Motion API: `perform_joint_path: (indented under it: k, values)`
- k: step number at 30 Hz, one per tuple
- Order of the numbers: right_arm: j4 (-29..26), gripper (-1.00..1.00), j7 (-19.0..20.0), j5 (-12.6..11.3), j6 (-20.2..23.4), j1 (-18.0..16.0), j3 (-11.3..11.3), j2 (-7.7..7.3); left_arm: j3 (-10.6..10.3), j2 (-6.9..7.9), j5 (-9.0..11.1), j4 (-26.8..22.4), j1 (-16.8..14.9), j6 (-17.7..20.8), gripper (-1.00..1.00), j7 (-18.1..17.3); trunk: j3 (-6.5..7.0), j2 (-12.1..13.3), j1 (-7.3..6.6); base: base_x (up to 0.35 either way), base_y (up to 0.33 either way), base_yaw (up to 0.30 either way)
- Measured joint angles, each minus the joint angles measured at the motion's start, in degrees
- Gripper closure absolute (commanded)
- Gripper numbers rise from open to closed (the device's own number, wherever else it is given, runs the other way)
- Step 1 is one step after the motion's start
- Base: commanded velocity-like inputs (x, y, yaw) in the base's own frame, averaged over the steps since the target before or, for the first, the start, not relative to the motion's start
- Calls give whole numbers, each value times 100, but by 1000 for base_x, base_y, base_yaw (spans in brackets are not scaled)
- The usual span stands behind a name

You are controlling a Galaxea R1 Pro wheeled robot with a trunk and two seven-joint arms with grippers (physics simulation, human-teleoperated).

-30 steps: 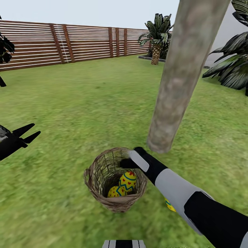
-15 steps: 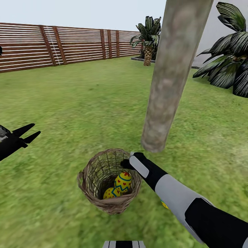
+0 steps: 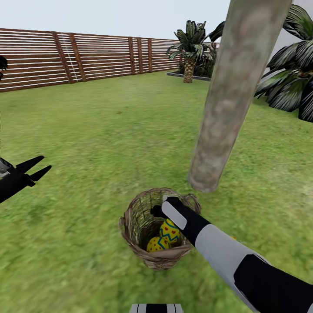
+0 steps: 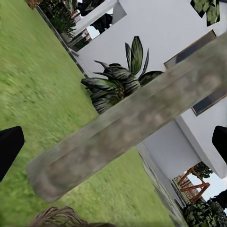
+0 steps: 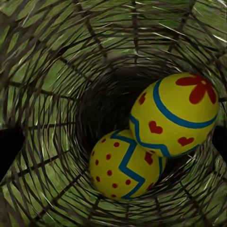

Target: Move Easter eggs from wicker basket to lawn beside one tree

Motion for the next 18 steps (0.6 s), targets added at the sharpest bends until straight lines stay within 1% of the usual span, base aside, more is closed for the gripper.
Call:
perform_joint_path:
  k: [1,2,5,12,14,16,18]
  values:
    - [3,-100,-2,7,-33,94,1,0,0,-1,1,1,1,0,-100,0,0,0,0,0,53,0]
    - [15,-100,-6,8,-205,185,2,0,0,0,2,1,1,0,-100,0,0,0,0,0,34,0]
    - [70,-100,-25,12,-659,281,10,0,2,-2,3,2,1,0,-100,-1,0,0,0,0,12,0]
    - [148,-100,-347,29,-1025,367,38,0,1,-23,2,2,3,-3,-100,-1,0,0,0,0,1,0]
    - [149,-100,-383,29,-1154,369,123,0,5,-87,-3,-8,3,-7,-100,-1,0,0,0,0,0,0]
    - [149,-100,-486,30,-1333,371,323,0,5,-164,-6,-29,4,-8,-100,-1,0,0,0,0,0,0]
    - [150,-100,-570,23,-1487,371,423,0,5,-192,-6,-47,6,-9,-100,-1,0,0,0,0,0,0]
